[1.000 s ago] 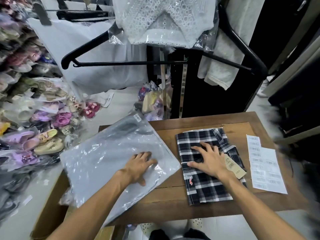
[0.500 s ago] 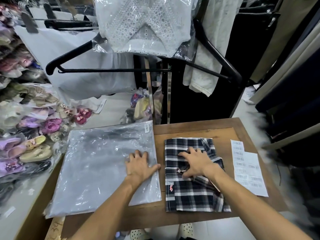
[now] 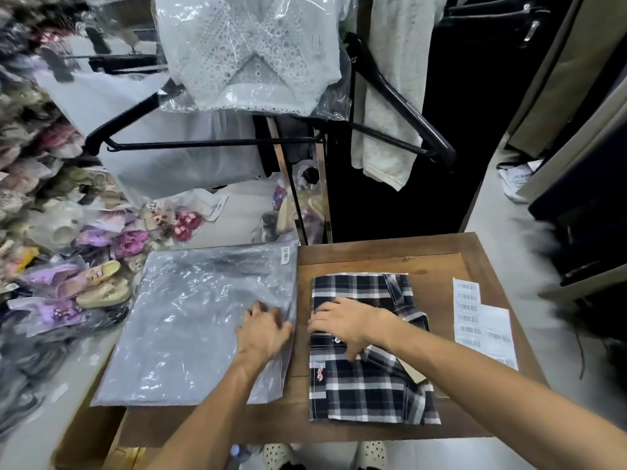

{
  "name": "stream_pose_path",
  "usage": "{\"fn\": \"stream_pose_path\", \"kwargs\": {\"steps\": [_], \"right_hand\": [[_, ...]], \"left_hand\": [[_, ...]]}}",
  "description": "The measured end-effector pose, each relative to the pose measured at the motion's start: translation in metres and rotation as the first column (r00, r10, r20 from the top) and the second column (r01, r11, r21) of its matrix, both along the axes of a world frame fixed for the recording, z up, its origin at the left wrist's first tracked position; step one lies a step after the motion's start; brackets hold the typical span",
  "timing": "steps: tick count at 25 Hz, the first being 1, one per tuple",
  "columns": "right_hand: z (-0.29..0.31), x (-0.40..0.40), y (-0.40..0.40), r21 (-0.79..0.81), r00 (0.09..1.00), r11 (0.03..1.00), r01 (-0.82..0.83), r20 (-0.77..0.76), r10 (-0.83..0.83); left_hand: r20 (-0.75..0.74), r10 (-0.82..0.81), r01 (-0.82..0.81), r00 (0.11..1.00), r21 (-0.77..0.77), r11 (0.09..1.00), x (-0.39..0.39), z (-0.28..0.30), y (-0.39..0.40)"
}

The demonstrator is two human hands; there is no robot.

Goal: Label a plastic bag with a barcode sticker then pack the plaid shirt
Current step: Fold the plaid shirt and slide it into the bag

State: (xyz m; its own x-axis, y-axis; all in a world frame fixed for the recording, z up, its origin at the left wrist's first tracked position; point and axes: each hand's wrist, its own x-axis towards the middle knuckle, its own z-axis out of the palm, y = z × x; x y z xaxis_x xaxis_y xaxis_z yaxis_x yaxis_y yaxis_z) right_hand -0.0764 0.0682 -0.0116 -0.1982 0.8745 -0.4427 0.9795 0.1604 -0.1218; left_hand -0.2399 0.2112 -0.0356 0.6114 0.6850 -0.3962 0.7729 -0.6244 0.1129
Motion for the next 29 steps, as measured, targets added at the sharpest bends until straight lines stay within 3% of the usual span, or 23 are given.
{"fn": "stream_pose_path", "kwargs": {"steps": [4,9,13,15,20,23,27,29], "right_hand": [[0.000,-0.009,0.016,0.034,0.993,0.993,-0.115,0.009,0.115],[-0.001,-0.021,0.039,-0.093,0.964,0.967,-0.236,0.107,0.245],[0.009,-0.019,0.047,-0.193,0.994,0.976,-0.104,0.014,0.109],[0.017,-0.013,0.050,-0.153,0.997,0.988,0.022,-0.067,-0.033],[0.039,0.006,0.051,-0.110,0.896,0.932,0.345,-0.256,-0.362],[0.050,0.008,0.044,-0.119,0.861,0.917,0.382,-0.314,-0.399],[0.062,0.006,0.038,-0.158,0.937,0.946,0.284,-0.162,-0.309],[0.062,0.006,0.035,-0.113,0.930,0.952,0.285,-0.210,-0.303]], "left_hand": [[0.032,0.141,-0.142,0.989,0.025,0.990,-0.008,-0.001,-0.004],[0.023,0.057,-0.057,0.998,0.017,0.998,-0.006,-0.002,0.014],[0.004,-0.047,0.046,0.999,0.035,0.998,-0.003,0.001,0.021],[0.030,-0.094,0.094,0.995,0.025,0.995,-0.005,0.004,0.025],[0.232,-0.132,0.138,0.964,-0.012,0.990,-0.018,0.008,0.042],[0.321,-0.144,0.160,0.936,-0.026,0.987,-0.028,0.008,0.050],[0.395,-0.139,0.175,0.908,-0.055,0.983,-0.037,0.009,0.053],[0.436,-0.100,0.157,0.894,-0.098,0.983,-0.038,0.010,0.052]]}}
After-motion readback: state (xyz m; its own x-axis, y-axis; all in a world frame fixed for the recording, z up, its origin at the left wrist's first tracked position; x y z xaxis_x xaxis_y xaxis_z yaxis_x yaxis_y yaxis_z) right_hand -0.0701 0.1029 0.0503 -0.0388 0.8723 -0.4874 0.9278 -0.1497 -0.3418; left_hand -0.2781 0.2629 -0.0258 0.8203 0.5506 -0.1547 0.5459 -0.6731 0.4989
